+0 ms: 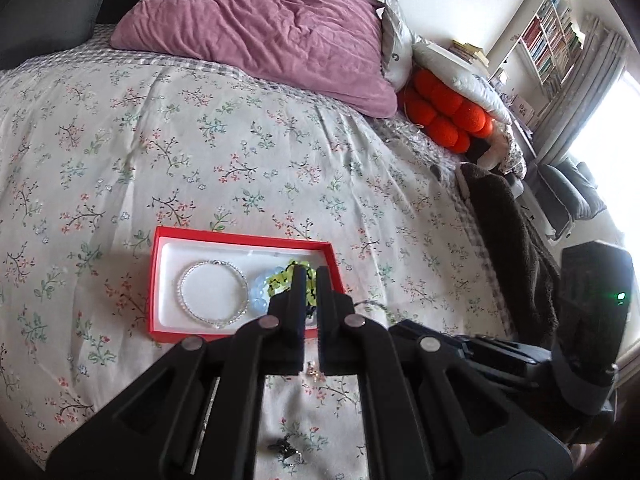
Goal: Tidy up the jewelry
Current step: 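Lift both held bracelets and carry them over the red box, then open both grippers to drop the bracelets into the box, then move both open grippers back toward the ring, earrings and black charm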
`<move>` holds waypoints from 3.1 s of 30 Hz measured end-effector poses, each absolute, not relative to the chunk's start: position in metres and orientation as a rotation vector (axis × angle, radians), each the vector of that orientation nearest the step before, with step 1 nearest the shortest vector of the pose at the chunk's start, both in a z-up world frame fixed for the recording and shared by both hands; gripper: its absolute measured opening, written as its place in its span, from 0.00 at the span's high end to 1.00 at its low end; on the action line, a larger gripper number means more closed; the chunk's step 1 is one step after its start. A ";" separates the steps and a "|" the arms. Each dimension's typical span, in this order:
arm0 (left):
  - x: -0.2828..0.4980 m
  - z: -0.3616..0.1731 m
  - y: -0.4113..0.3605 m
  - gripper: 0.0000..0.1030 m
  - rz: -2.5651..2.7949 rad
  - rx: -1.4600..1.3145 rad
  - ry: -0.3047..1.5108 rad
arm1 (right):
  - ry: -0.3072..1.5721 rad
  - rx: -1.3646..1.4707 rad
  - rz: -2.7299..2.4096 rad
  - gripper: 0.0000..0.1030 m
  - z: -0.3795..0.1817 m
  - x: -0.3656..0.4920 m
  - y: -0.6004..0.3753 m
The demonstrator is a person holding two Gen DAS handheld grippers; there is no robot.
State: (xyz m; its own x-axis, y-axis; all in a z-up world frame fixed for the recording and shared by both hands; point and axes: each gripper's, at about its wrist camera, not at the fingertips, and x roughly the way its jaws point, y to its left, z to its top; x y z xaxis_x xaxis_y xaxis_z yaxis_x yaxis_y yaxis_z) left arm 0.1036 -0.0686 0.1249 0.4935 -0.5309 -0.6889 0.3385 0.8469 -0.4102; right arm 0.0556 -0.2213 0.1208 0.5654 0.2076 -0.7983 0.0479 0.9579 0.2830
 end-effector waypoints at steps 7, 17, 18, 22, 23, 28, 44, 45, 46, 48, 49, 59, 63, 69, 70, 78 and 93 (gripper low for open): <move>0.122 0.087 -0.059 0.95 -0.356 -0.097 0.987 | 0.925 0.281 0.096 0.94 0.134 0.063 -0.222; 0.129 0.071 -0.047 0.95 -0.316 -0.070 1.021 | 0.899 0.301 0.216 0.94 0.129 0.093 -0.191; 0.128 0.070 -0.048 0.95 -0.317 -0.064 1.022 | 0.901 0.313 0.224 0.94 0.125 0.098 -0.190; 0.129 0.067 -0.051 0.95 -0.313 -0.031 1.028 | 0.953 0.316 0.170 0.94 0.099 0.112 -0.197; 0.128 0.067 -0.051 0.95 -0.313 -0.024 1.029 | 0.972 0.321 0.160 0.94 0.093 0.115 -0.199; 0.127 0.067 -0.055 0.95 -0.319 -0.008 1.027 | 0.994 0.338 0.123 0.94 0.081 0.118 -0.213; 0.103 0.088 -0.059 0.40 -0.313 0.071 0.972 | 0.966 0.256 0.072 0.36 0.102 0.096 -0.220; 0.101 0.090 -0.058 0.38 -0.308 0.077 0.969 | 0.964 0.247 0.072 0.36 0.104 0.094 -0.219; 0.098 0.091 -0.056 0.34 -0.303 0.080 0.965 | 0.961 0.245 0.073 0.36 0.106 0.092 -0.220; 0.093 0.094 -0.054 0.29 -0.299 0.081 0.964 | 0.960 0.239 0.072 0.36 0.110 0.088 -0.220; 0.091 0.095 -0.052 0.24 -0.297 0.080 0.968 | 0.963 0.233 0.068 0.36 0.110 0.086 -0.220; 0.069 0.089 -0.036 0.14 -0.271 0.095 1.054 | 1.019 0.145 0.072 0.26 0.106 0.065 -0.217; 0.059 0.088 -0.028 0.11 -0.249 0.122 1.065 | 1.038 0.145 0.076 0.25 0.103 0.054 -0.218; 0.048 0.083 -0.014 0.09 -0.263 0.131 1.088 | 1.063 0.133 0.073 0.23 0.097 0.039 -0.219; 0.047 0.081 -0.011 0.09 -0.266 0.133 1.094 | 1.071 0.137 0.076 0.23 0.095 0.037 -0.219; 0.036 0.064 0.005 0.08 -0.273 0.156 1.121 | 1.110 0.114 0.088 0.23 0.079 0.020 -0.216; 0.009 0.024 0.001 0.08 -0.352 0.193 1.080 | 1.130 0.000 0.202 0.23 0.023 -0.017 -0.179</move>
